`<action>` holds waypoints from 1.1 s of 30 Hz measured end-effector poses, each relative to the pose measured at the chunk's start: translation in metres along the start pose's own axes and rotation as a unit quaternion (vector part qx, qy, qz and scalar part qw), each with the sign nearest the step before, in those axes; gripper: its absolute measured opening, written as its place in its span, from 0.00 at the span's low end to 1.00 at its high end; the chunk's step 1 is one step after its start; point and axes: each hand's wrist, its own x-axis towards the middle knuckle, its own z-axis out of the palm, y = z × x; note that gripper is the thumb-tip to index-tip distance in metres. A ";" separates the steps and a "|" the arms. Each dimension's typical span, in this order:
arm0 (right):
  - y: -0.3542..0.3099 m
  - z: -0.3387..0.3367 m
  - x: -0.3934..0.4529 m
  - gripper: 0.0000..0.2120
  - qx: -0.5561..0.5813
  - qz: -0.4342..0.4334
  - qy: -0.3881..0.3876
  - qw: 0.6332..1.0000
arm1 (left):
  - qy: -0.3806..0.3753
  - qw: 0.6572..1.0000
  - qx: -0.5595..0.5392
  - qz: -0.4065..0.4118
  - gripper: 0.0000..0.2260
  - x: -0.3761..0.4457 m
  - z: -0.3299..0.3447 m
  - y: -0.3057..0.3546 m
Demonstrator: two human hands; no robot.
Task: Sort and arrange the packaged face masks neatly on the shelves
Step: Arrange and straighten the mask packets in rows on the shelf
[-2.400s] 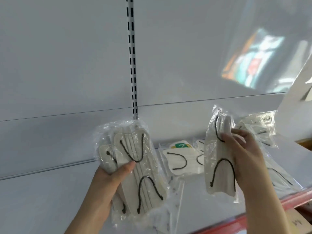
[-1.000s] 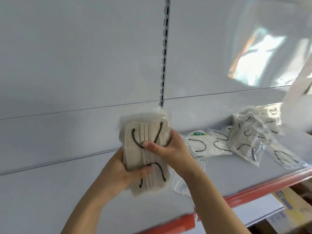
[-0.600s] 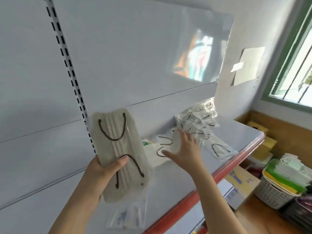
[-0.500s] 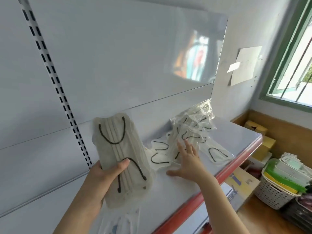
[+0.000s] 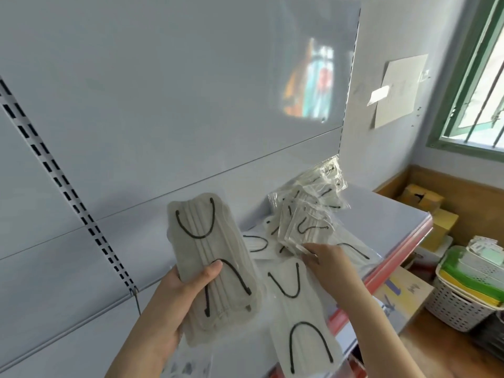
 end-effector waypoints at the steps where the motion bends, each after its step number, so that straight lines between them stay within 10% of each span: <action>1: 0.002 -0.003 0.001 0.07 -0.007 0.001 -0.031 1.000 | -0.006 1.000 0.001 0.002 0.20 -0.001 0.000 0.000; 4: 0.005 -0.007 0.004 0.14 -0.036 0.005 -0.059 0.998 | -0.019 1.000 0.001 0.008 0.19 -0.001 0.000 0.000; 17: -0.060 -0.050 0.003 0.23 0.257 0.042 0.268 0.928 | 0.003 1.000 -0.019 -0.009 0.17 0.013 0.004 -0.017; 24: -0.117 -0.022 -0.049 0.21 0.123 -0.296 -0.047 0.946 | 0.007 0.994 -0.080 0.069 0.11 0.020 0.010 -0.016; 28: -0.115 -0.008 -0.044 0.23 0.111 -0.323 -0.081 0.936 | -0.071 0.961 -0.267 0.014 0.32 0.011 -0.014 -0.016; 33: -0.135 0.005 -0.052 0.25 0.119 -0.358 -0.215 0.901 | -0.010 0.985 -0.145 0.089 0.20 0.000 -0.045 -0.025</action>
